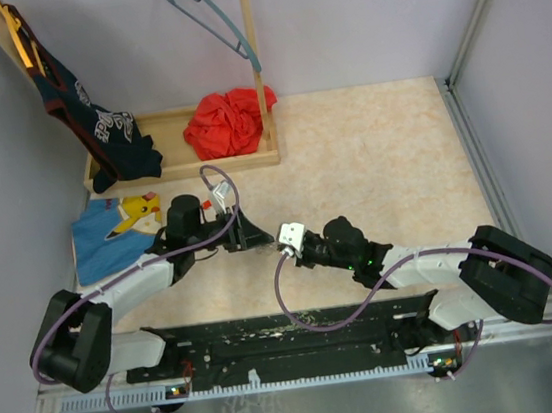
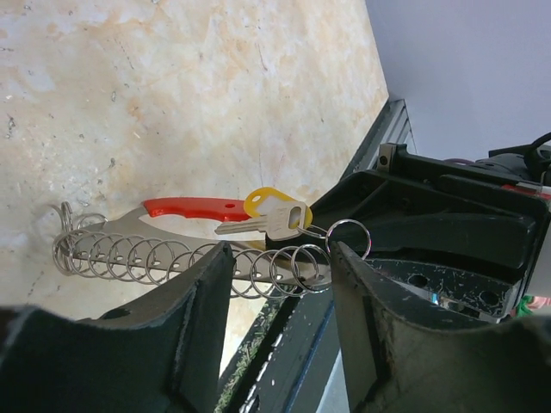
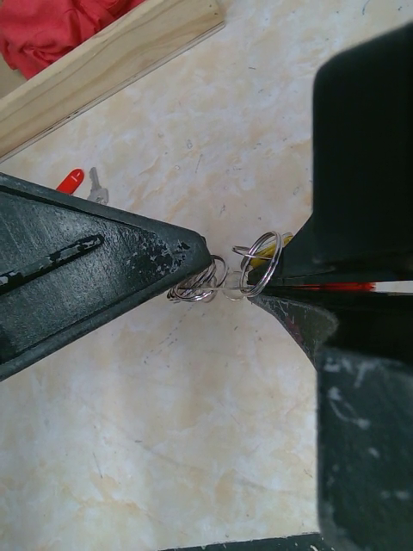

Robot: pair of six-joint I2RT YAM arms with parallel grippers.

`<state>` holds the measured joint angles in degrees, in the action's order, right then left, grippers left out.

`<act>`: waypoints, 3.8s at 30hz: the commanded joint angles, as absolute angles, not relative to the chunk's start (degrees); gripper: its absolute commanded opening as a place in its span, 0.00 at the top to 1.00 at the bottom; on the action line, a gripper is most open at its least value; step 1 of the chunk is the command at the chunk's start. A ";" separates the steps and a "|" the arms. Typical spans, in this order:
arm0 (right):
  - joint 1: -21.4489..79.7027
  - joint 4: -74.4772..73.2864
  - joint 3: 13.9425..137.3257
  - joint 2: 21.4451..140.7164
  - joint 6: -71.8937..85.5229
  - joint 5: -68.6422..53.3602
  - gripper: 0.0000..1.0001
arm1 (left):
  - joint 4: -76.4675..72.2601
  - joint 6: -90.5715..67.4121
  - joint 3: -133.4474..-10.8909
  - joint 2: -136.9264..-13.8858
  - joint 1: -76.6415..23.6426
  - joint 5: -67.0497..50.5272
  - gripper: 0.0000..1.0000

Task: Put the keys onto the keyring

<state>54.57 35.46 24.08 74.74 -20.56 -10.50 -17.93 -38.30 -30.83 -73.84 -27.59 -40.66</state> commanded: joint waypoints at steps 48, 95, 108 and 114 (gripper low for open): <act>54.58 33.18 28.13 73.76 -21.61 -7.19 1.00 | -9.56 -32.54 -31.55 -62.92 -27.42 -33.85 0.49; 54.69 36.94 28.37 74.53 -16.77 -4.18 1.00 | -42.94 -54.72 -19.43 -69.78 -36.12 -26.91 0.64; 54.69 36.33 28.01 73.92 -18.02 -4.72 1.00 | -38.24 -52.86 -19.55 -67.54 -36.05 -23.82 0.64; 55.42 36.61 27.52 73.84 -21.02 -4.17 1.00 | -38.85 -54.01 -19.60 -68.38 -36.04 -24.06 0.64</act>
